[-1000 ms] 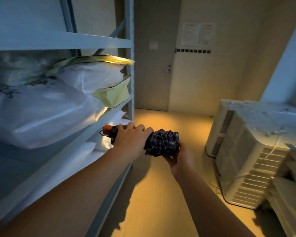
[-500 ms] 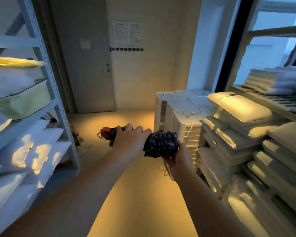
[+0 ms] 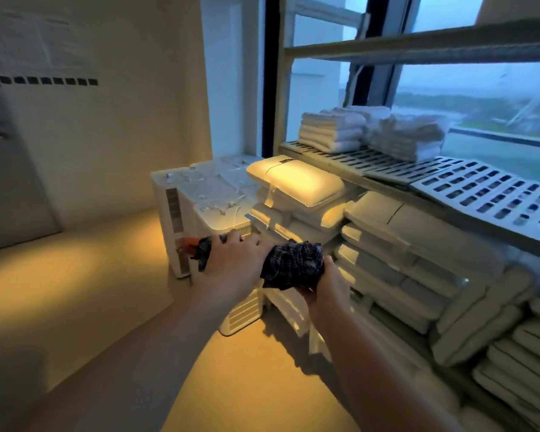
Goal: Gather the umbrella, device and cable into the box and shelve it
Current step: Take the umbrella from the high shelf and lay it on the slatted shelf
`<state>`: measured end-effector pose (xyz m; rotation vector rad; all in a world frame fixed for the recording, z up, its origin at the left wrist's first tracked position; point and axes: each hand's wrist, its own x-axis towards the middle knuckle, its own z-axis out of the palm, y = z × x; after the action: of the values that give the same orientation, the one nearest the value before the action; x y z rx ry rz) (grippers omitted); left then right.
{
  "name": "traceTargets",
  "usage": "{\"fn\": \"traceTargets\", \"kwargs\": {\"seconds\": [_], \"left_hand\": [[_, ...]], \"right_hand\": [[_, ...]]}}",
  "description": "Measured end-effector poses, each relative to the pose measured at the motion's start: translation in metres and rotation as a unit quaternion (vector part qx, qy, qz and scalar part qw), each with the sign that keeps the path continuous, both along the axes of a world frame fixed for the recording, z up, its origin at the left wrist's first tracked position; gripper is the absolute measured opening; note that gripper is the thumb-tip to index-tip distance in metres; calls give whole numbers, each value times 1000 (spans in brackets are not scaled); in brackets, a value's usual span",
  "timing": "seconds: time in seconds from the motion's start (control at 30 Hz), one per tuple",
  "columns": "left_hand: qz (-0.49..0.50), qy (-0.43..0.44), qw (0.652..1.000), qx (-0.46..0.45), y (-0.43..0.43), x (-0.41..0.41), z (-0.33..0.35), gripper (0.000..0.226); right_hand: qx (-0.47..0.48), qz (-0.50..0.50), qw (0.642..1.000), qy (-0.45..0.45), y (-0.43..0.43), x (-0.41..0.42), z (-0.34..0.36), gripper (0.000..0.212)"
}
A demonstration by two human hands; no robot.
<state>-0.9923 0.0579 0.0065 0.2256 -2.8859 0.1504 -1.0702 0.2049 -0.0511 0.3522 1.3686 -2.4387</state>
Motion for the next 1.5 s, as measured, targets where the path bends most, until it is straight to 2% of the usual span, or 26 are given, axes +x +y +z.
{"fn": "traceTargets", "kwargs": {"seconds": [0.33, 0.47, 0.67, 0.97, 1.27, 1.5], "left_hand": [[-142, 26, 989, -37, 29, -119, 20, 52], [-194, 31, 980, -27, 56, -152, 26, 57], [-256, 51, 965, -7, 112, -191, 34, 48], [-301, 77, 950, -20, 213, -231, 53, 53], [-327, 94, 940, -23, 308, -257, 75, 52], [-359, 91, 929, -20, 365, -283, 83, 49]], "right_hand": [[-15, -135, 990, 29, 46, -66, 21, 30], [-28, -197, 980, 22, 77, -87, 25, 27], [-36, -253, 966, 41, 135, -112, 30, 33], [-3, -294, 951, 92, 235, -141, 48, 24], [-14, -324, 940, 108, 333, -162, 70, 24], [23, -360, 924, 128, 389, -173, 76, 28]]}}
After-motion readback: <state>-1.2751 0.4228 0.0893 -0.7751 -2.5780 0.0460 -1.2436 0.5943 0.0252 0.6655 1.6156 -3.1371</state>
